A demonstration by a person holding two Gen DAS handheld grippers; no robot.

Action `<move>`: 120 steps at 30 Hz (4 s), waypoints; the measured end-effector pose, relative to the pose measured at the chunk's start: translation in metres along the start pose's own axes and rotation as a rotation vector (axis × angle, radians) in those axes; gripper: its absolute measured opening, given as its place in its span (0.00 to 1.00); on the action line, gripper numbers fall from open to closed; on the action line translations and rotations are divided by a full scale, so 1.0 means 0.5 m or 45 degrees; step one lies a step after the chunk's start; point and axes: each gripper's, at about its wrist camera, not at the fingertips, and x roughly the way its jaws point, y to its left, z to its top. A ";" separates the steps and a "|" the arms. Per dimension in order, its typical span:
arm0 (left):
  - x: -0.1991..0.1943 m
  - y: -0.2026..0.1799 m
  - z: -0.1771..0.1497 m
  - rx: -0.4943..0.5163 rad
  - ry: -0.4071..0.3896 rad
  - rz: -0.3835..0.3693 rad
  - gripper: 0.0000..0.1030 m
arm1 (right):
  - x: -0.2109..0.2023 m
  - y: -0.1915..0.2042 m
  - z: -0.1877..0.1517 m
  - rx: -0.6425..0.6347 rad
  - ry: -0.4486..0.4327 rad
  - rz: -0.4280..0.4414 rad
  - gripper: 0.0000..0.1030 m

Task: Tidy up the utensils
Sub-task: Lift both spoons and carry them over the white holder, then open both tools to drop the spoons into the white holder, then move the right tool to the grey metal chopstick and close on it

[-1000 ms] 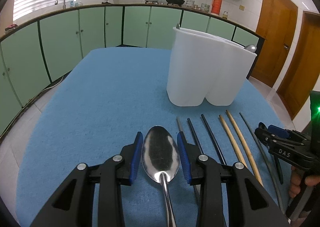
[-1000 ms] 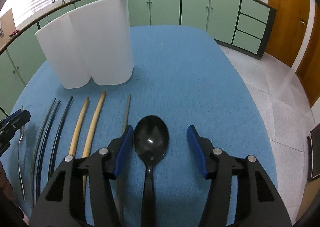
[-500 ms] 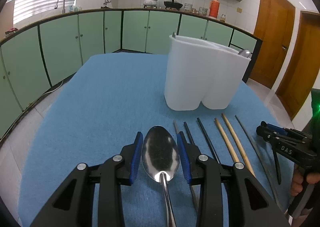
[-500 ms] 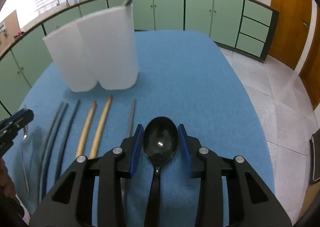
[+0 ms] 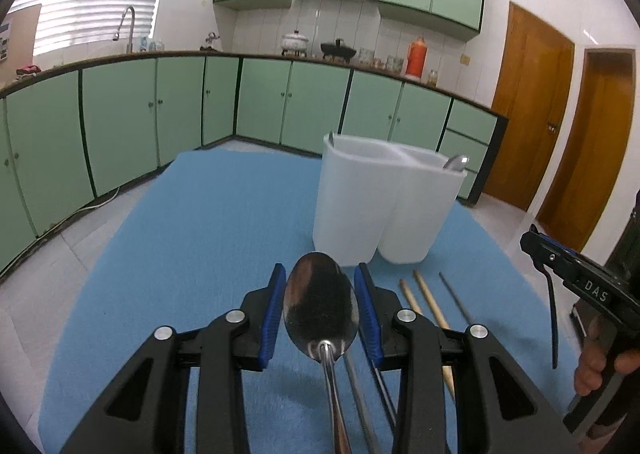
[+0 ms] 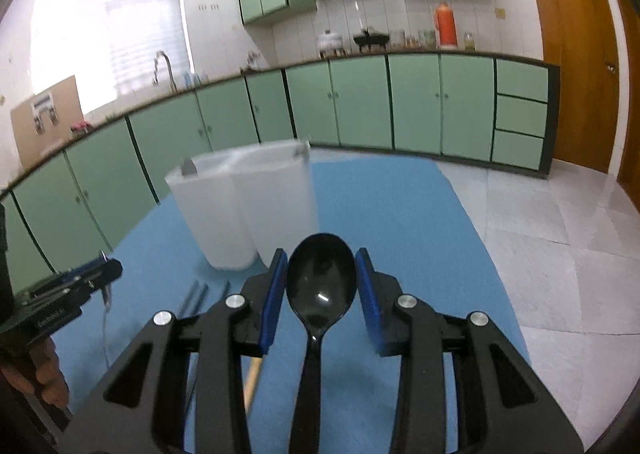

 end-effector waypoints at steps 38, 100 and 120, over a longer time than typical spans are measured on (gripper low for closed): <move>0.061 -0.075 0.317 0.051 -0.639 -0.044 0.34 | 0.157 0.014 0.264 0.131 -0.500 0.093 0.33; -0.086 -0.046 -0.036 0.081 -0.243 0.083 0.81 | -0.095 -0.011 -0.102 0.091 -0.159 -0.102 0.66; -0.170 -0.051 -0.218 0.104 -0.051 0.167 0.91 | -0.187 0.021 -0.294 -0.018 0.147 -0.150 0.88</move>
